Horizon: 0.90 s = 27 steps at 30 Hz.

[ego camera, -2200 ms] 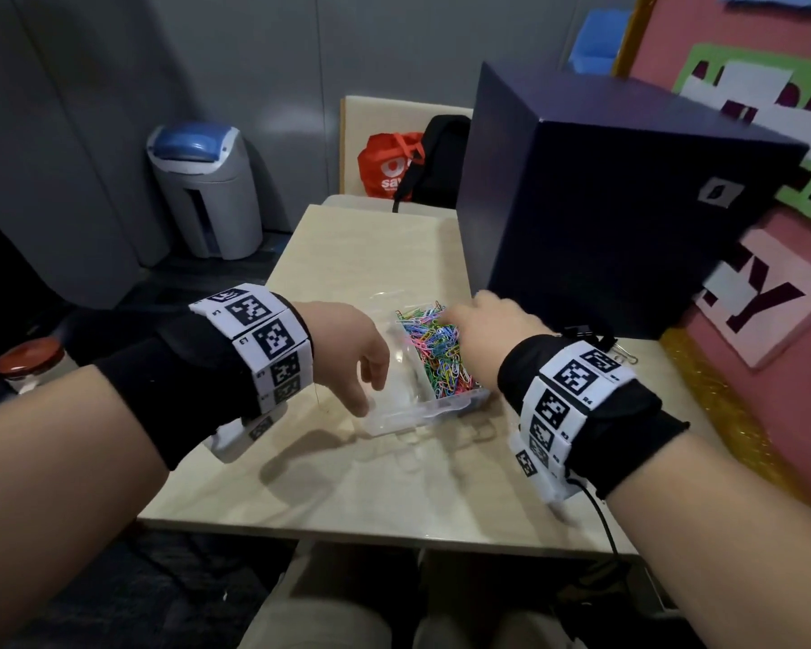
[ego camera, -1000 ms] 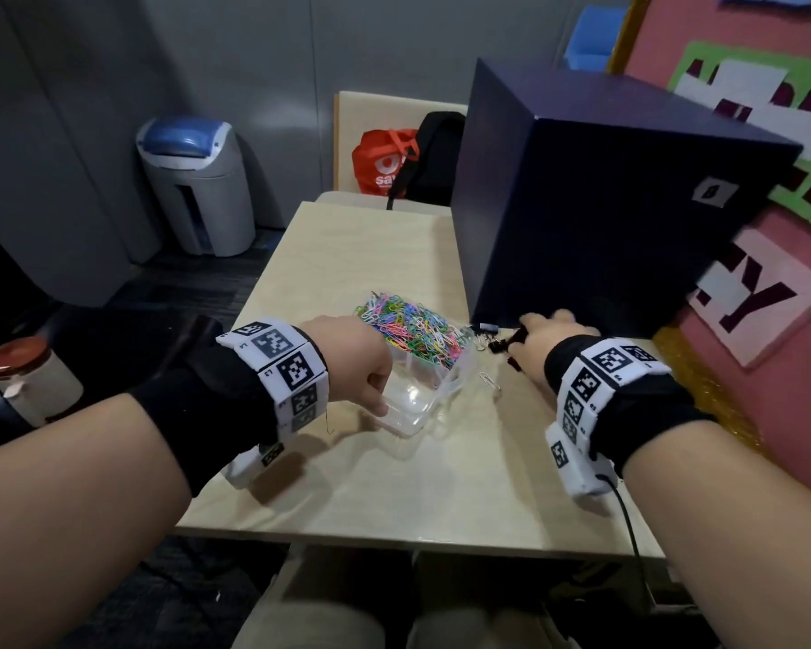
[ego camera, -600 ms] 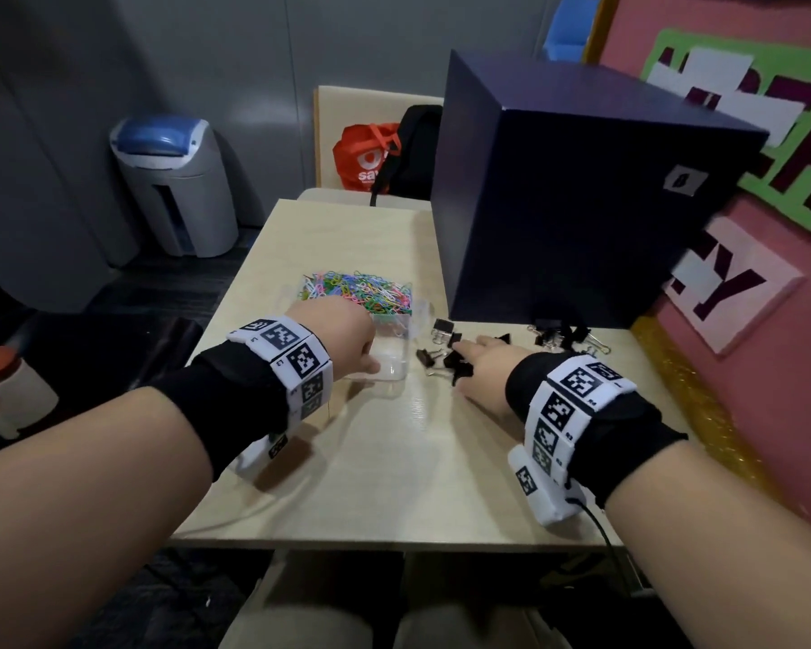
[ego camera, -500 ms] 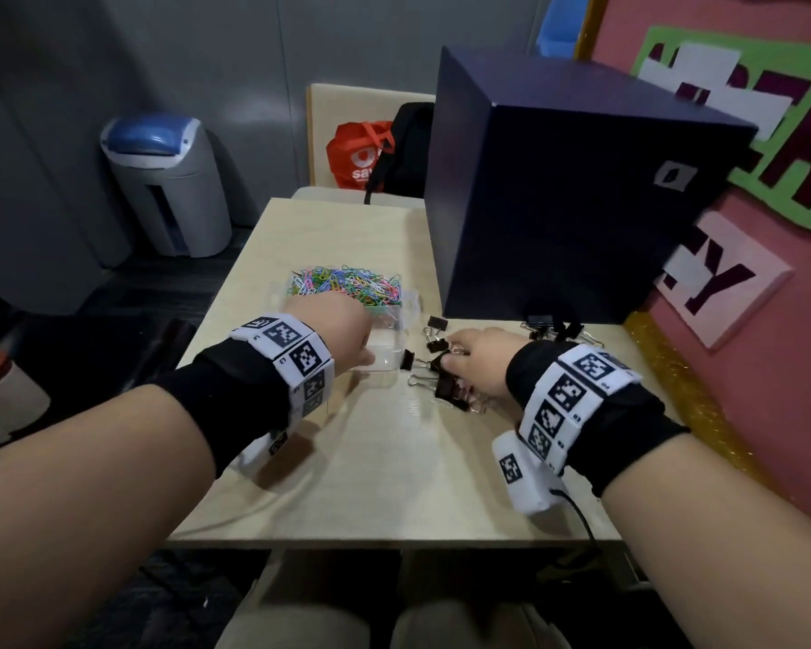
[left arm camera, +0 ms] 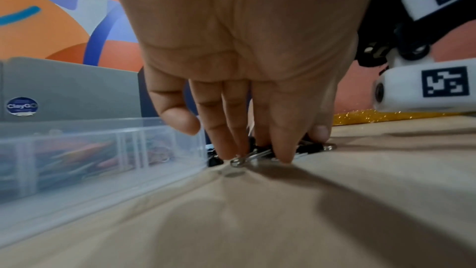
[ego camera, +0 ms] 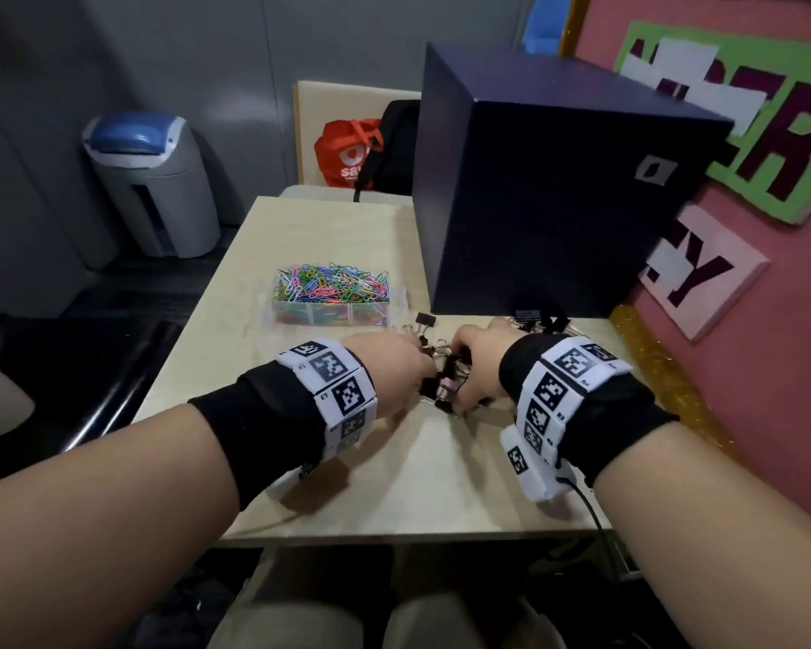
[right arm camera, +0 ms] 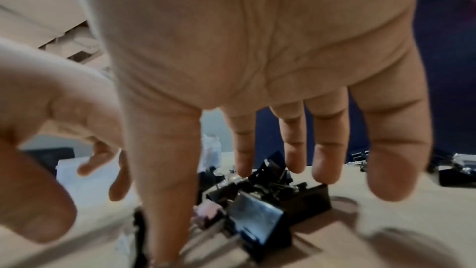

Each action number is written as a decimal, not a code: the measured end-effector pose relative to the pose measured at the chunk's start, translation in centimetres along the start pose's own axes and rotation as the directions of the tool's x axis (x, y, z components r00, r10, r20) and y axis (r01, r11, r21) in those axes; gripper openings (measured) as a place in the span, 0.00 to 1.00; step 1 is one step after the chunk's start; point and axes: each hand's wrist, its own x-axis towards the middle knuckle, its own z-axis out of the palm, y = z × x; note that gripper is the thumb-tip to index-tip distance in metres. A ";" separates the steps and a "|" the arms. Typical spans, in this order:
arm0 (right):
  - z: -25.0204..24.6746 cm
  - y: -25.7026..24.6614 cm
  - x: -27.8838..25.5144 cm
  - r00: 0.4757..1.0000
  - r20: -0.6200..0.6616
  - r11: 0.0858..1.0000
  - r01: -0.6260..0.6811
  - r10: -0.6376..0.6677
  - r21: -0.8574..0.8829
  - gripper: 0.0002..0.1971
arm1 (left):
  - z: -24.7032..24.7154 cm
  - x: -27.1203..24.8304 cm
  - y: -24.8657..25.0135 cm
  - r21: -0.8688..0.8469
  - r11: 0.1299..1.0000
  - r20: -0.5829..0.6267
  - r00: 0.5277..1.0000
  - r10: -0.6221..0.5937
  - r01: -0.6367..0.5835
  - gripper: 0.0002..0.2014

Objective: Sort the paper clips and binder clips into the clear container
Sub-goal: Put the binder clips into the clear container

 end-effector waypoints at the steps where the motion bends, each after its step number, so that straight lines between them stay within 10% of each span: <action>1: 0.1 0.0 0.2 1.000 -0.009 1.000 -0.003 0.003 -0.014 0.37 | 0.1 0.0 -0.1 -0.001 1.000 0.012 1.000 -0.016 0.016 0.18; 11: -0.8 -1.5 -1.3 0.969 -0.087 0.970 0.222 -0.231 -0.100 0.12 | 0.1 -0.7 -1.1 0.045 0.994 0.004 0.995 -0.104 0.103 0.14; 27: 1.2 -6.6 0.1 0.942 -0.087 0.937 0.306 -0.324 -0.170 0.12 | 0.9 -2.8 -3.4 -0.001 0.967 0.003 0.967 -0.256 0.256 0.15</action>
